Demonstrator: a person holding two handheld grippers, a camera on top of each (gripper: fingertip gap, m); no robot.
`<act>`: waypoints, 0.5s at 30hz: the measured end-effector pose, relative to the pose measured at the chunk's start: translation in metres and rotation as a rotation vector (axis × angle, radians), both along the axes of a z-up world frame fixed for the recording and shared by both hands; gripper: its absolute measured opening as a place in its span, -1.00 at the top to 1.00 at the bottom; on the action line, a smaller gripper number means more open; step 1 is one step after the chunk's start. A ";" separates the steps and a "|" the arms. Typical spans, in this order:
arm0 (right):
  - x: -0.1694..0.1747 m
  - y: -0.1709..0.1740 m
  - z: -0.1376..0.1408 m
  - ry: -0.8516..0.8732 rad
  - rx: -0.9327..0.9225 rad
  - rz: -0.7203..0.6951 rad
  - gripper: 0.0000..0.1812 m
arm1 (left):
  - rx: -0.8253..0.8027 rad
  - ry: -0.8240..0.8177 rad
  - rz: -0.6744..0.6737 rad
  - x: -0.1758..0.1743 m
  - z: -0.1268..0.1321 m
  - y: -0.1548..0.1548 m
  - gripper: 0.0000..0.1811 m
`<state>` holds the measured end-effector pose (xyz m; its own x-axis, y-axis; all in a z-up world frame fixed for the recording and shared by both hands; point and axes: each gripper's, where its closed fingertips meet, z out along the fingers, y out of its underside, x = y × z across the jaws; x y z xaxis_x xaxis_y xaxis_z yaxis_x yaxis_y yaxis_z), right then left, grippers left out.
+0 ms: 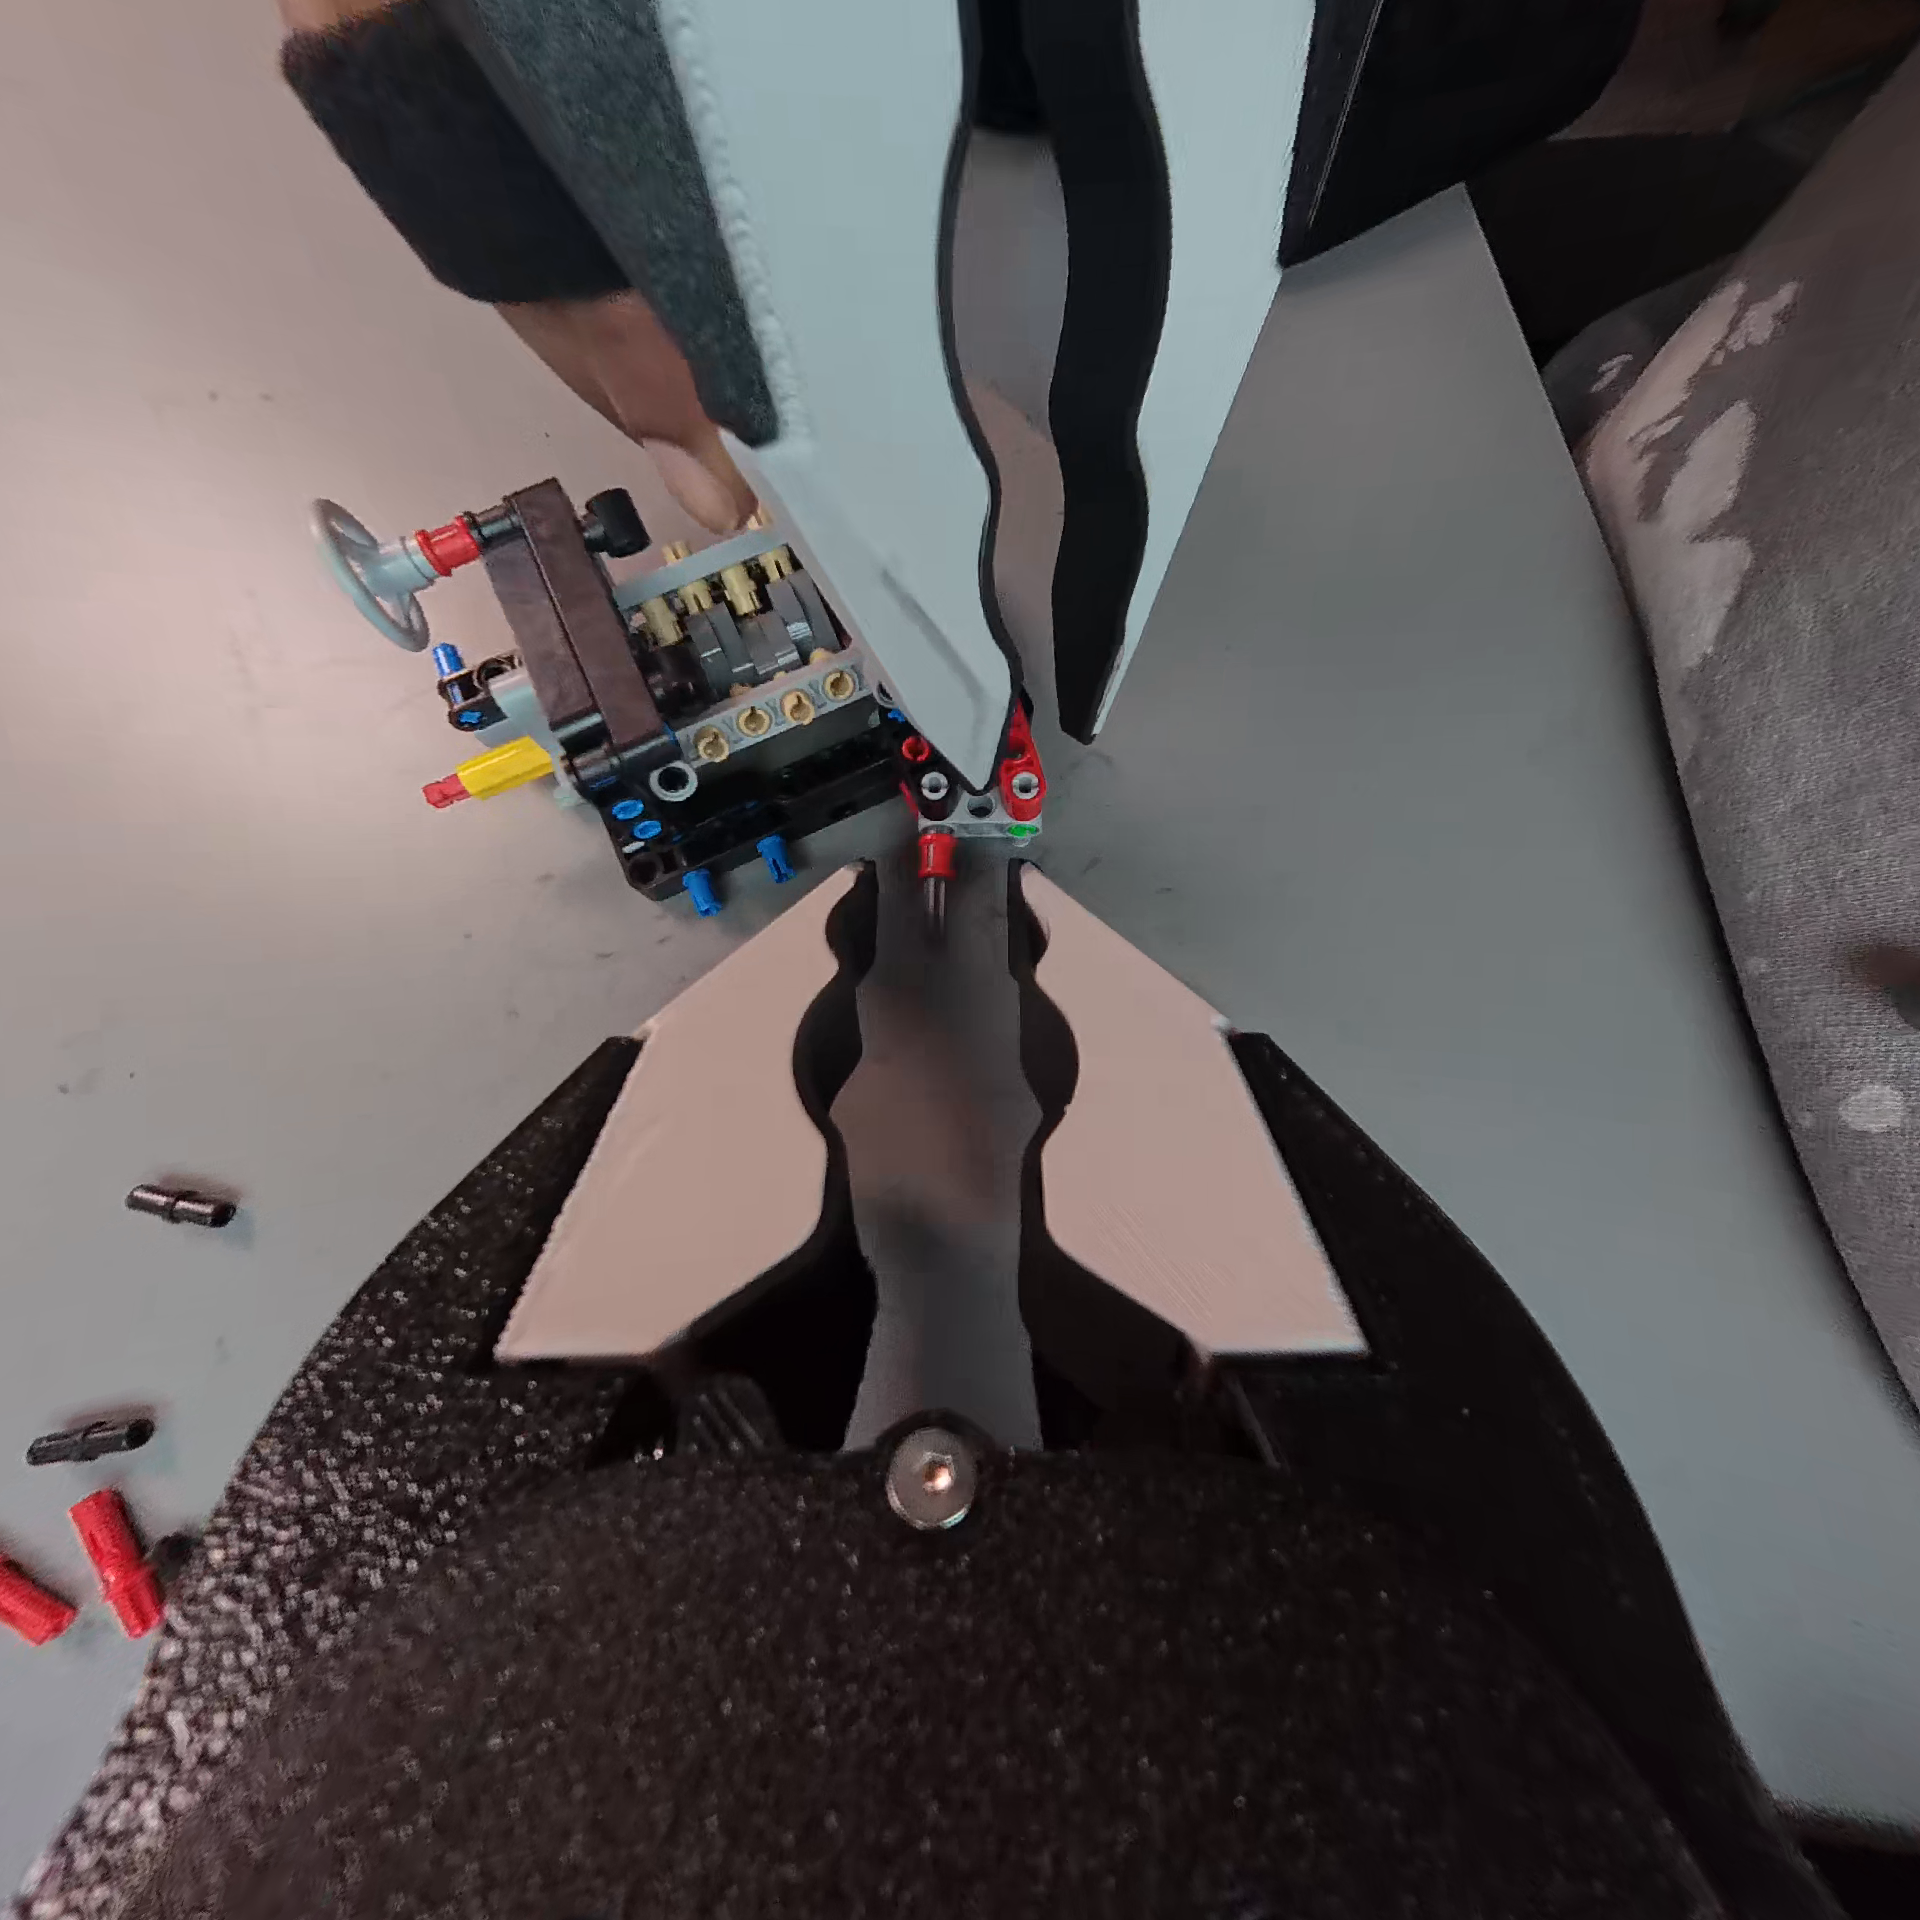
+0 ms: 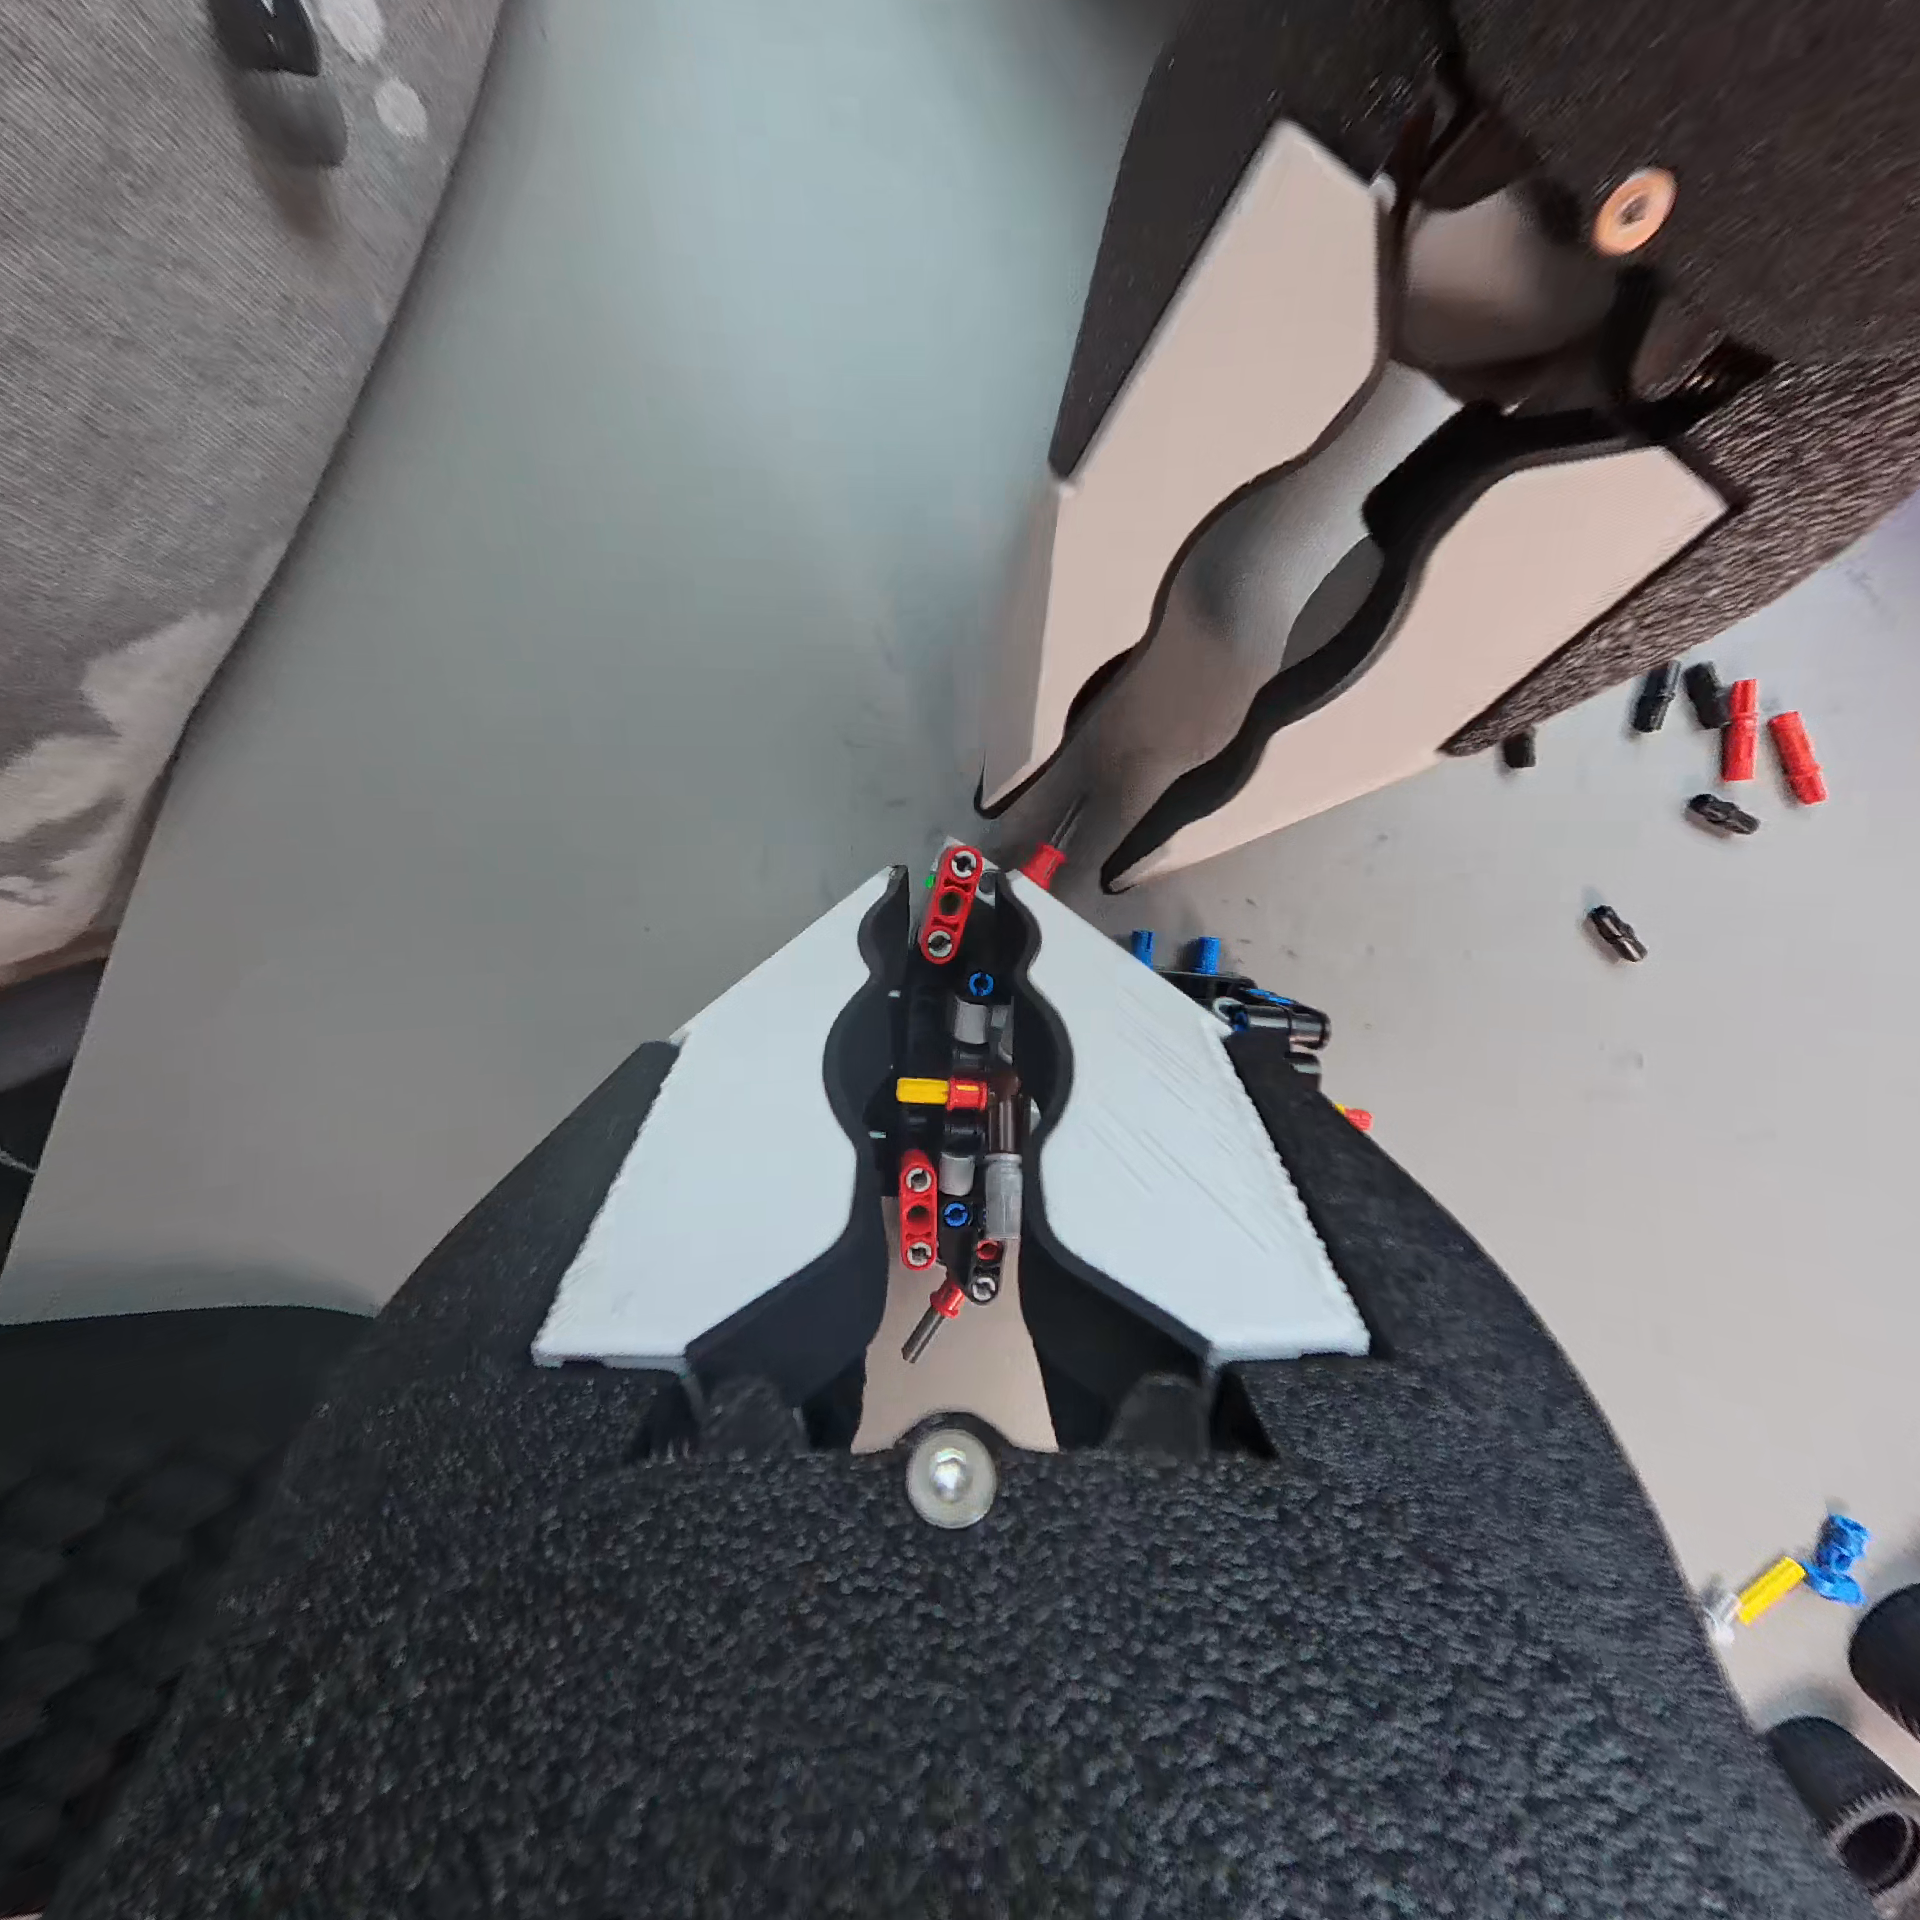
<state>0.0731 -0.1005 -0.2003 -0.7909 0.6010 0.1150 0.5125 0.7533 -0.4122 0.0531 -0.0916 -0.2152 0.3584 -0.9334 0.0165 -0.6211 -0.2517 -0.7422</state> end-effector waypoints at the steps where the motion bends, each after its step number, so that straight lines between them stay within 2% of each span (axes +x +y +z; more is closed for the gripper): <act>1: 0.001 0.000 -0.004 -0.013 0.014 0.001 0.83 | -0.003 -0.003 0.009 -0.002 0.002 -0.002 0.72; 5: -0.002 -0.001 -0.011 -0.032 0.070 0.027 0.88 | 0.001 0.040 0.031 -0.001 -0.008 -0.002 0.70; 9: -0.002 -0.001 -0.013 -0.083 0.053 0.032 0.92 | -0.004 0.036 -0.014 0.008 -0.009 0.002 0.83; 12: 0.004 -0.007 -0.012 -0.120 -0.006 0.048 0.93 | 0.019 0.046 -0.086 0.012 -0.011 -0.004 0.93; 15: 0.010 -0.012 -0.012 -0.157 -0.091 0.058 0.94 | 0.079 0.104 -0.137 0.017 -0.012 -0.009 0.93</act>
<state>0.0835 -0.1126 -0.2119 -0.8285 0.5561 -0.0658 0.5328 0.7467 -0.3982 0.0706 -0.1010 -0.2275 0.2243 -0.9704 -0.0896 -0.7197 -0.1030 -0.6866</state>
